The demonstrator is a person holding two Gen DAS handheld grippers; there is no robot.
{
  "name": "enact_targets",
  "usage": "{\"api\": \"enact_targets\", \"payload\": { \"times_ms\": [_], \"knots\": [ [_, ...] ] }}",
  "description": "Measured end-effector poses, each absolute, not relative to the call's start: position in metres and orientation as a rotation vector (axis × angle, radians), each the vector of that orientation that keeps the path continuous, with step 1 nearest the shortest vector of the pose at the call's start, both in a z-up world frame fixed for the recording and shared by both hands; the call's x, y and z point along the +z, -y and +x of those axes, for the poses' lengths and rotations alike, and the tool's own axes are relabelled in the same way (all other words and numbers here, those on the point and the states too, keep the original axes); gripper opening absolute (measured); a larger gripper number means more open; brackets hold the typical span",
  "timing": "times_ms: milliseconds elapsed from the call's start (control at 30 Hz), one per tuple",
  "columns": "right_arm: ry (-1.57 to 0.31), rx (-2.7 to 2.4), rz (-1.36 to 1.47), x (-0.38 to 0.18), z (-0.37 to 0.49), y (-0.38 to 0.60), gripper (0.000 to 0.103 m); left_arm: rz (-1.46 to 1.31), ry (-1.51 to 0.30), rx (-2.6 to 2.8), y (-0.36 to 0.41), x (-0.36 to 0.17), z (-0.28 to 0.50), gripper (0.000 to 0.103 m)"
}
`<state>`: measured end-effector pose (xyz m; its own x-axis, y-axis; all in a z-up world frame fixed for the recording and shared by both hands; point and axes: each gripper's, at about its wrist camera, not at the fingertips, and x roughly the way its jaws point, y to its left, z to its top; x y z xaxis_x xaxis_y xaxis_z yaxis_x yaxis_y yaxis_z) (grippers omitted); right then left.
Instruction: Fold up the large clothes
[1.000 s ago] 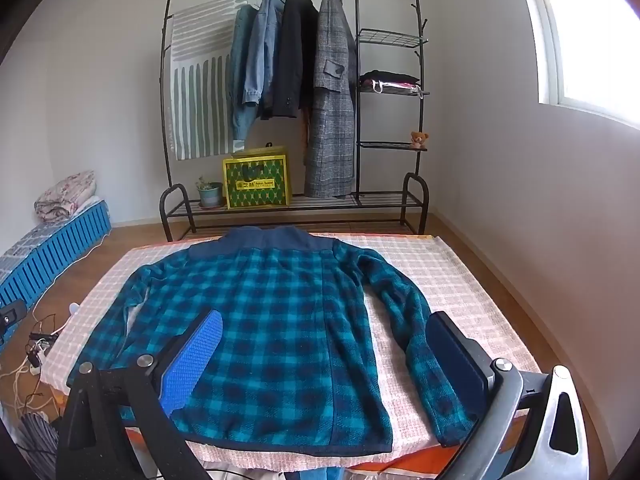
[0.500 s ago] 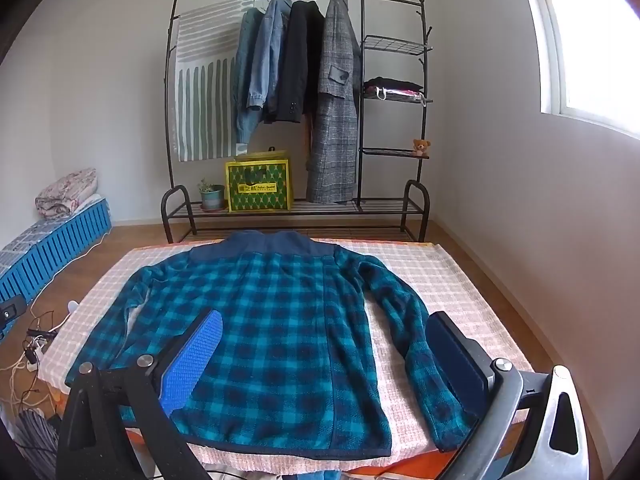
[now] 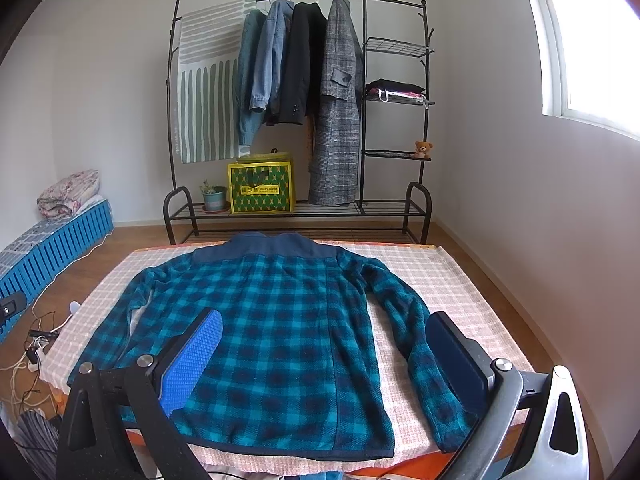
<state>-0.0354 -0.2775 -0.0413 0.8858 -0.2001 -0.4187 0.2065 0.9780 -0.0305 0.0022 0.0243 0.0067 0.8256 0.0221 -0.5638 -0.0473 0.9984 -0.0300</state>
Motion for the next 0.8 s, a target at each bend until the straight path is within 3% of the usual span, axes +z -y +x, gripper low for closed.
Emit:
{"api": "enact_targets", "payload": {
  "times_ms": [800],
  "knots": [
    [-0.432,-0.210,0.012,-0.0400,-0.0357,0.2748,0.103,-0.053,-0.595,0.033,-0.0240,0.0050,0.0010,0.103]
  ]
}}
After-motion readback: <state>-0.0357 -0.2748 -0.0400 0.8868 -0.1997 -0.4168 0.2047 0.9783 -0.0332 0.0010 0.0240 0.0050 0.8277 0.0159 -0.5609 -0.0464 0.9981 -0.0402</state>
